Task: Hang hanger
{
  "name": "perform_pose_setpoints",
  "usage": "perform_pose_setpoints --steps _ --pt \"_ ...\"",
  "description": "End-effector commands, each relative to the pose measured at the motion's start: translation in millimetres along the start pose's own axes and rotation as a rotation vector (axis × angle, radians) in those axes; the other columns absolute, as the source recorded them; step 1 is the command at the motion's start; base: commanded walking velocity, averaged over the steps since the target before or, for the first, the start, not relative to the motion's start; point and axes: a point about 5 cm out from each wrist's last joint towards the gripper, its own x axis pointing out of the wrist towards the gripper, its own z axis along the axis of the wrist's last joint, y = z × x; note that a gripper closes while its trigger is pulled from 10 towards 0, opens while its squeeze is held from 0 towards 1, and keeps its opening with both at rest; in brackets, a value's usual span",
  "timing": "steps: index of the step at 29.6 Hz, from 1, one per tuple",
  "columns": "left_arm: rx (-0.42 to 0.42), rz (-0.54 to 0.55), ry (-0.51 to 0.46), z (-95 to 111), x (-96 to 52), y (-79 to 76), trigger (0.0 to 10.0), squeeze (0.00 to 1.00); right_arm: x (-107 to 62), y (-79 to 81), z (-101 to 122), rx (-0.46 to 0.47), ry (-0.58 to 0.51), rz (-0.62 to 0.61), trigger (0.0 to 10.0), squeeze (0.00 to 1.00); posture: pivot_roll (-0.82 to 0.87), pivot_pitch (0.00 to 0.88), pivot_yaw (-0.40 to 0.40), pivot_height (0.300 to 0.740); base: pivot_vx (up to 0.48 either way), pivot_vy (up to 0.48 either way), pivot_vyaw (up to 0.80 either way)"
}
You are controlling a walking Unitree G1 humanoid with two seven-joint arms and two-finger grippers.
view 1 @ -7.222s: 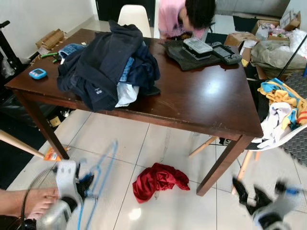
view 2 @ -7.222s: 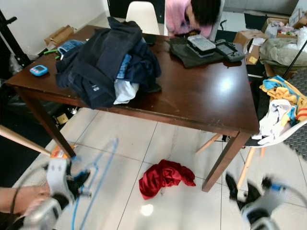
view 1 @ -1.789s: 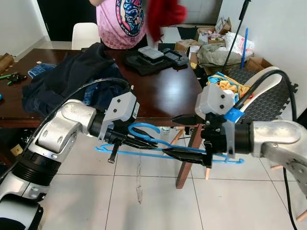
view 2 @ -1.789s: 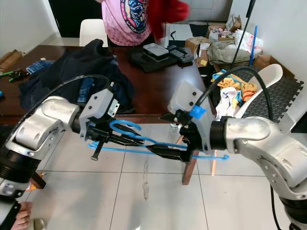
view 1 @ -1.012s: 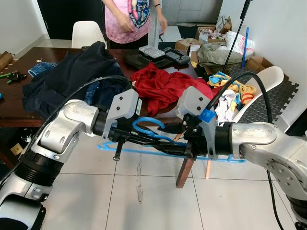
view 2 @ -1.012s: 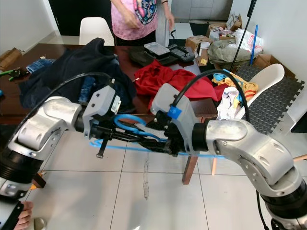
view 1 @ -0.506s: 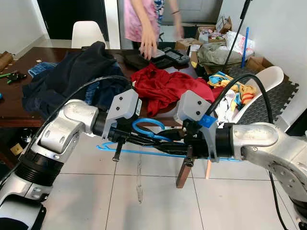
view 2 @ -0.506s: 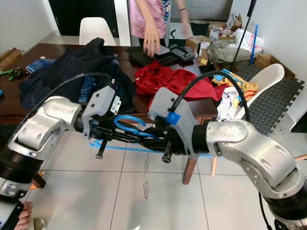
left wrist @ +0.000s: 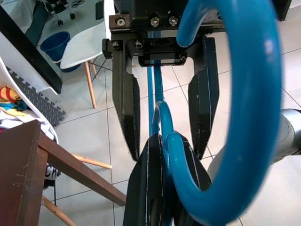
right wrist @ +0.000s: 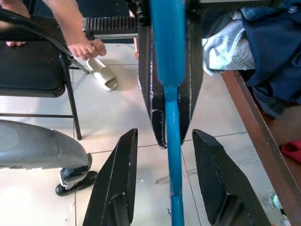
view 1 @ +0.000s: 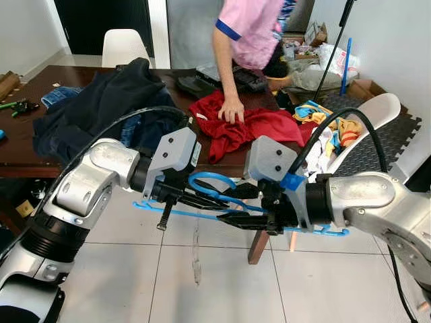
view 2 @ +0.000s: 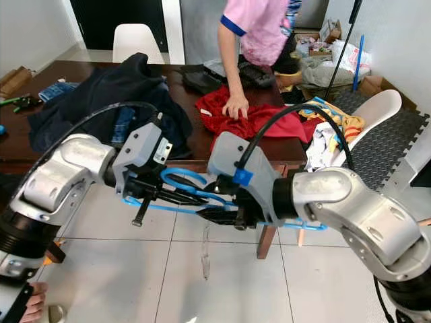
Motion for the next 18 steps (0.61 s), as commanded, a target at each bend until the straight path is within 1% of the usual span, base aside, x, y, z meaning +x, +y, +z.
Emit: perform_pose_setpoints --steps 1,3,4,6,7,8,18 --pt "0.045 -0.032 -0.041 11.7 3.6 0.2 10.0 0.00 1.7 2.8 -4.7 0.000 0.036 0.017 10.0 0.00 0.02 0.055 0.001 0.740 0.000 0.000 0.00" --pt "0.046 -0.033 -0.041 11.9 3.7 0.2 10.0 0.00 1.6 2.9 -4.6 0.000 0.036 0.018 10.0 0.00 0.02 0.053 0.001 0.740 0.000 0.000 0.00" --pt "0.047 -0.035 -0.042 11.9 3.8 0.0 10.0 0.00 1.2 2.5 -5.0 -0.005 0.044 0.017 8.0 0.00 0.01 0.049 0.000 0.740 0.000 0.000 0.00" --pt "0.048 -0.036 -0.042 12.0 3.9 -0.1 10.0 0.00 0.9 2.2 -5.4 -0.009 0.050 0.017 8.0 0.00 0.01 0.049 0.000 0.740 0.000 0.000 0.00" --pt "0.049 -0.038 -0.042 12.1 4.0 -0.2 10.0 0.00 0.7 1.4 -5.7 -0.012 0.053 0.011 1.1 0.00 0.01 0.049 0.000 0.740 0.000 0.000 0.00" --pt "0.049 -0.039 -0.043 12.2 4.2 -0.4 10.0 0.00 0.5 0.3 -6.0 -0.015 0.056 0.004 0.0 0.00 0.01 0.046 -0.002 0.740 0.000 0.000 0.00" --pt "0.051 -0.043 -0.052 13.2 5.9 -1.2 10.0 0.00 0.3 -2.1 -4.8 -0.034 0.054 -0.010 0.0 0.00 0.01 0.043 -0.003 0.740 0.000 0.000 0.00"
